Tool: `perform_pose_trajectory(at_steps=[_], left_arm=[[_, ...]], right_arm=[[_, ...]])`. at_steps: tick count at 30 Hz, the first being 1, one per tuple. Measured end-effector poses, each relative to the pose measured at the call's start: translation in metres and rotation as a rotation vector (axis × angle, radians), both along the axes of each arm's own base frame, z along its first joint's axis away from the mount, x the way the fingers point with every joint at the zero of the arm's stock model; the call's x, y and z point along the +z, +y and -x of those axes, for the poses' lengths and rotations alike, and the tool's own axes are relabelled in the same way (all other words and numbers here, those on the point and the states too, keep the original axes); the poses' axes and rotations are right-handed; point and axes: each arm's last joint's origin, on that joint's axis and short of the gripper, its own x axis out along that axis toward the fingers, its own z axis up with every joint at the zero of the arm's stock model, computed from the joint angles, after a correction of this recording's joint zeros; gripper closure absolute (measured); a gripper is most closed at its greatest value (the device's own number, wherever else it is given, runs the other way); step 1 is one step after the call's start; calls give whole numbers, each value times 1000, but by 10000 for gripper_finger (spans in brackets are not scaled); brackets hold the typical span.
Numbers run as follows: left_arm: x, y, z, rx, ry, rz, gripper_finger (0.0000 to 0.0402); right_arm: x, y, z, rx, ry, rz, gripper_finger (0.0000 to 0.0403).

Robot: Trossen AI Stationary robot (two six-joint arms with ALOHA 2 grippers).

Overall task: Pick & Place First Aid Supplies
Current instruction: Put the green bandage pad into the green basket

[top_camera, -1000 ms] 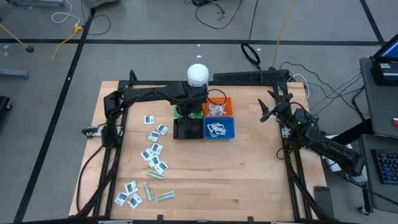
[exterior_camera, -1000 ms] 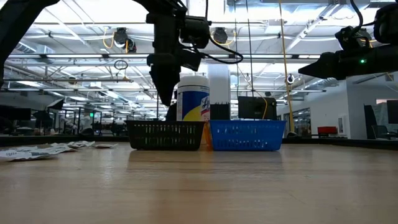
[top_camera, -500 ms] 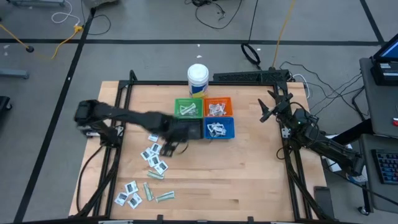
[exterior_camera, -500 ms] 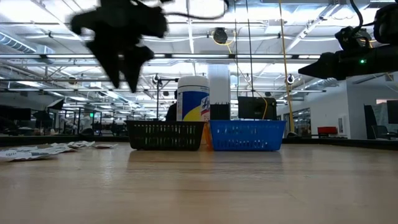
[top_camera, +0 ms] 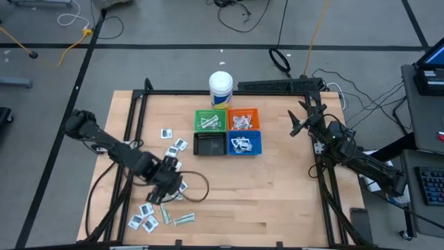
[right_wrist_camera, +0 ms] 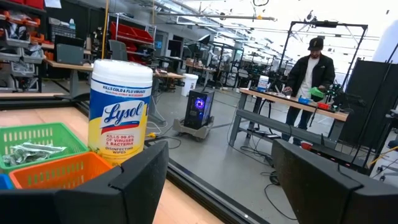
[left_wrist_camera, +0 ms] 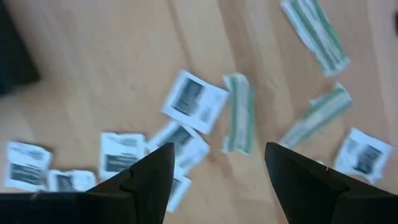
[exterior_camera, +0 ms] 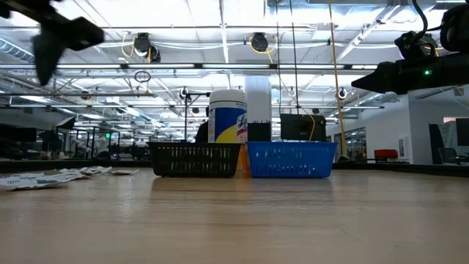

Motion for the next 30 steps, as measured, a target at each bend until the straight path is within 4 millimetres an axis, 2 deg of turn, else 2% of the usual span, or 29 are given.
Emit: perform_pose_trajectory(at_steps=[6, 13, 18, 30], left_arm=[[-7, -13, 11, 11, 5, 14, 149], [-31, -24, 11, 33, -73, 88, 149], [-50, -32, 11, 9, -63, 82, 149], [-95, -30, 13, 26, -19, 30, 149]], right_arm=[[0, 0, 0, 0, 0, 0, 124], [0, 0, 0, 0, 0, 0, 124], [0, 0, 0, 0, 0, 0, 124], [0, 0, 0, 0, 0, 0, 124]])
